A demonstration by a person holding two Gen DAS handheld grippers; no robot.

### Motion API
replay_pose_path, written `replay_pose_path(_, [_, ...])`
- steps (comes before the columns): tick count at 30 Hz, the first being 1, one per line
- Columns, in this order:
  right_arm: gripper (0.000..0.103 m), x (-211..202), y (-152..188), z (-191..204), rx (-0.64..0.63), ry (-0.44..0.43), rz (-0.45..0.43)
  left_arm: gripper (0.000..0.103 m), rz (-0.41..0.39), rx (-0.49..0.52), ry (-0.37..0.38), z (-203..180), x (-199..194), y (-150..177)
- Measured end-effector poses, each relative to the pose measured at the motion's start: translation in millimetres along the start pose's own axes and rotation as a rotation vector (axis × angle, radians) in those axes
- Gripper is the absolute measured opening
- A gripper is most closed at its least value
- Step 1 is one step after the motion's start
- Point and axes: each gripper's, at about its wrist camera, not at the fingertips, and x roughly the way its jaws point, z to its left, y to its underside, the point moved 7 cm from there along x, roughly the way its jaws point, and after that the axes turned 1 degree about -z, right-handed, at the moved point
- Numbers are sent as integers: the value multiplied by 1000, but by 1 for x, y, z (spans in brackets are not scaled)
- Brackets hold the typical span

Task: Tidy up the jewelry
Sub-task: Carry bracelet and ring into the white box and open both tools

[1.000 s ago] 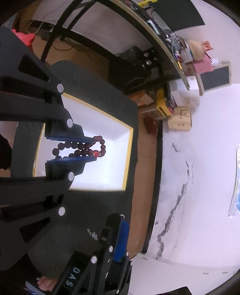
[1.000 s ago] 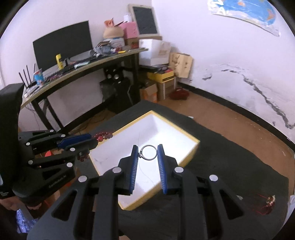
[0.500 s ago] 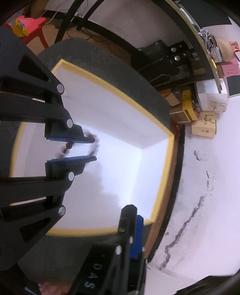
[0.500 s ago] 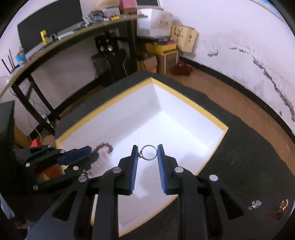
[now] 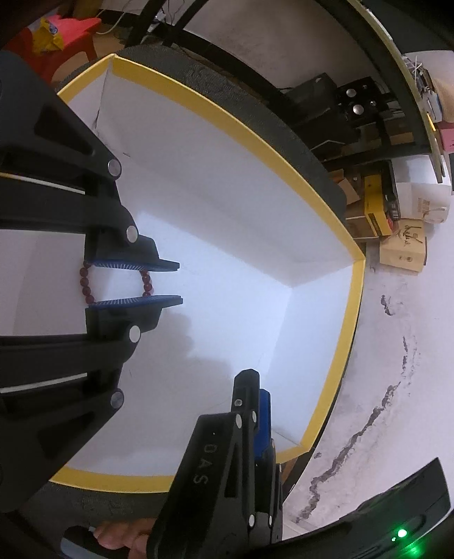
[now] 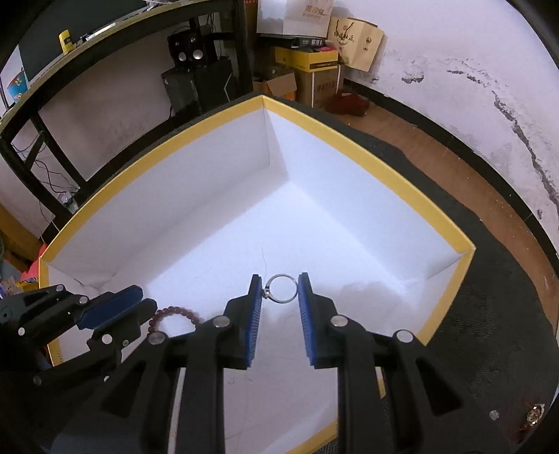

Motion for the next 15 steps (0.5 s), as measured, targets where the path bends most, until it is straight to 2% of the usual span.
replay_pose_path(6, [22, 4, 1, -1, 1, -3, 6, 14, -3, -3, -8, 0, -1, 1])
replay_pose_path(8, [22, 4, -2, -1, -1, 0, 3, 17, 9, -6, -12, -2, -1, 2])
replay_pose_path(9, [29, 3, -3, -1, 0, 3, 4, 38, 22, -8, -15, -2, -1, 2])
replay_pose_path(10, [64, 0, -5, -2, 8, 8, -7, 75, 29, -13, -26, -3, -3, 2])
replay_pose_path(11, [84, -6, -9, -4, 23, 13, -42, 90, 13, -19, -29, -3, -7, -1])
replay_pose_path(12, [97, -12, -12, -4, 27, 22, -75, 98, -29, -24, -28, -5, -16, -5])
replay_pose_path(13, [97, -14, -13, -6, 25, 27, -82, 98, -50, -17, -32, -7, -21, -7])
replay_pose_path(15, [97, -19, -17, -7, 30, 30, -93, 98, -28, 7, -25, -13, -20, -4])
